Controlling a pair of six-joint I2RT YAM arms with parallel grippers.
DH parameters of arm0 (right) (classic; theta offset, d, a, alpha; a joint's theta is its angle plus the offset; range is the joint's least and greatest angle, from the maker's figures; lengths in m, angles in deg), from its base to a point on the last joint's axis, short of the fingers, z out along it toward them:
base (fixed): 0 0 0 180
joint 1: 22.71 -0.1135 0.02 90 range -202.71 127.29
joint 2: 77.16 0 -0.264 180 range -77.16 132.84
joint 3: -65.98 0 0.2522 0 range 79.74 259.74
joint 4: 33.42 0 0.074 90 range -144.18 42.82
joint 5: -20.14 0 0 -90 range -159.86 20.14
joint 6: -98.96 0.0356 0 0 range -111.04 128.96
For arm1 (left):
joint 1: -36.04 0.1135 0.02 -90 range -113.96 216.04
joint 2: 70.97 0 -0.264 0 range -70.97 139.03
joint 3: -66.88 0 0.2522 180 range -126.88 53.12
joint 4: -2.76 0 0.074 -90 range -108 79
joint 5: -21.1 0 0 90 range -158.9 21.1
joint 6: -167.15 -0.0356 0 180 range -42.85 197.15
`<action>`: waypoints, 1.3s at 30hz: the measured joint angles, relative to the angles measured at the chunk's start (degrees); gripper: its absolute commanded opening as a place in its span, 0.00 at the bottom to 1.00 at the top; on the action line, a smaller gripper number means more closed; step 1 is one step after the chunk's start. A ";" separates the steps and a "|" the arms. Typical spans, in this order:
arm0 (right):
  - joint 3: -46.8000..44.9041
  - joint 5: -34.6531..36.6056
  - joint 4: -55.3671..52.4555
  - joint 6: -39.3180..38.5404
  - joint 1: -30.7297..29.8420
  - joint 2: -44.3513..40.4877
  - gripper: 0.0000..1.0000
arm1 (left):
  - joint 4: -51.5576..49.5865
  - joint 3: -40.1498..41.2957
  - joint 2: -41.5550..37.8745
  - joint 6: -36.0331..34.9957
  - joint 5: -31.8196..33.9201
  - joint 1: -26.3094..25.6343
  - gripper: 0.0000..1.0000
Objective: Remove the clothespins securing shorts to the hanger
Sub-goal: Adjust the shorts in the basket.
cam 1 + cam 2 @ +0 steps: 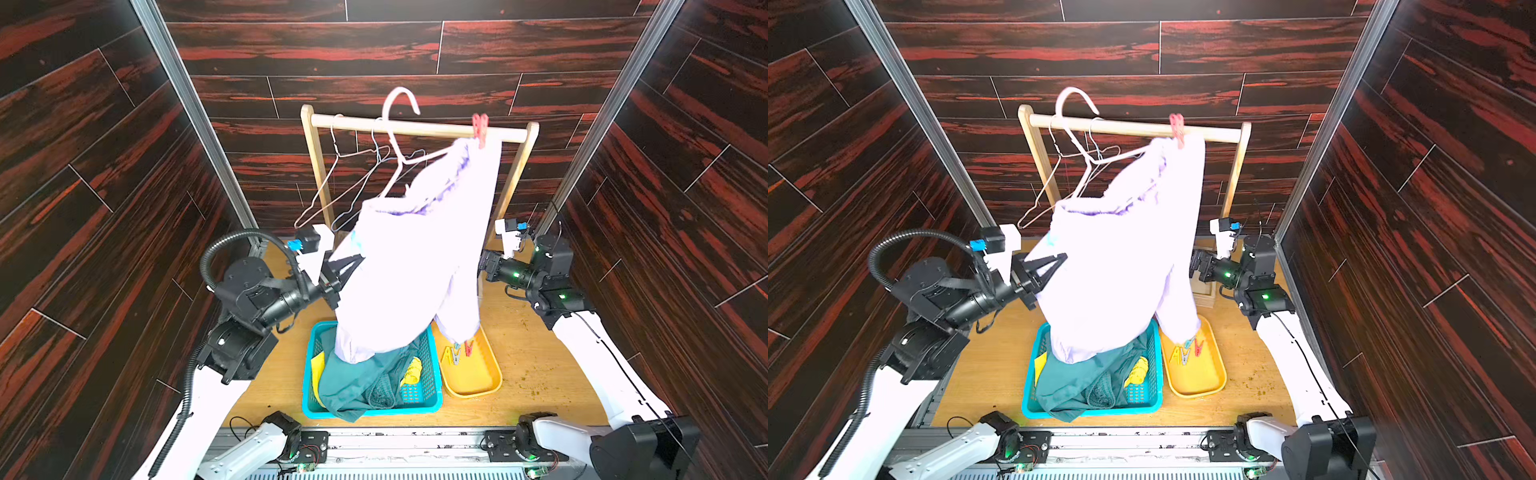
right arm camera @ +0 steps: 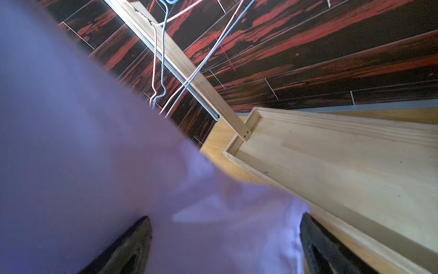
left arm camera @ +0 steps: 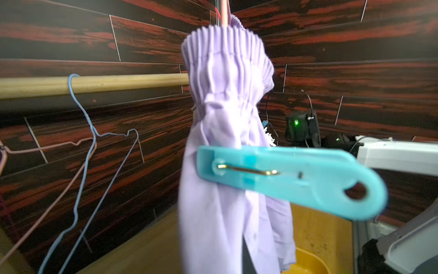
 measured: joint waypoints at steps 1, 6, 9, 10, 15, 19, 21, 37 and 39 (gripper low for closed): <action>0.00 -0.02 0.11 0.20 -0.24 0.00 0.98 | 2.51 1.27 -0.09 2.08 -1.92 1.09 0.00; 0.00 -0.13 0.74 0.44 -3.17 0.07 0.98 | 12.20 5.60 0.28 11.65 -11.08 4.85 0.00; 0.35 -0.13 0.81 0.42 -5.01 0.55 0.98 | 15.69 6.60 0.66 15.58 -15.32 5.70 0.00; 0.39 -0.11 0.81 0.42 -5.42 0.68 0.98 | 16.63 7.15 0.55 16.61 -16.35 5.99 0.00; 0.39 0.35 0.72 0.42 -7.54 0.98 0.98 | 18.95 11.96 -1.18 20.02 -18.75 7.48 0.00; 0.42 1.33 0.46 0.37 -10.62 1.57 0.98 | 18.27 18.69 -6.29 21.73 -16.24 8.28 0.00; 0.42 1.79 0.11 0.37 -12.57 1.77 0.98 | 15.87 21.22 -9.97 21.66 -13.75 8.39 0.00; 0.42 4.79 2.45 1.84 -29.73 6.34 0.98 | -3.19 18.12 -23.41 17.07 -6.93 8.46 0.00; 0.42 5.33 3.02 1.97 -31.52 6.60 0.98 | -5.90 16.83 -24.04 16.37 -6.95 8.48 0.00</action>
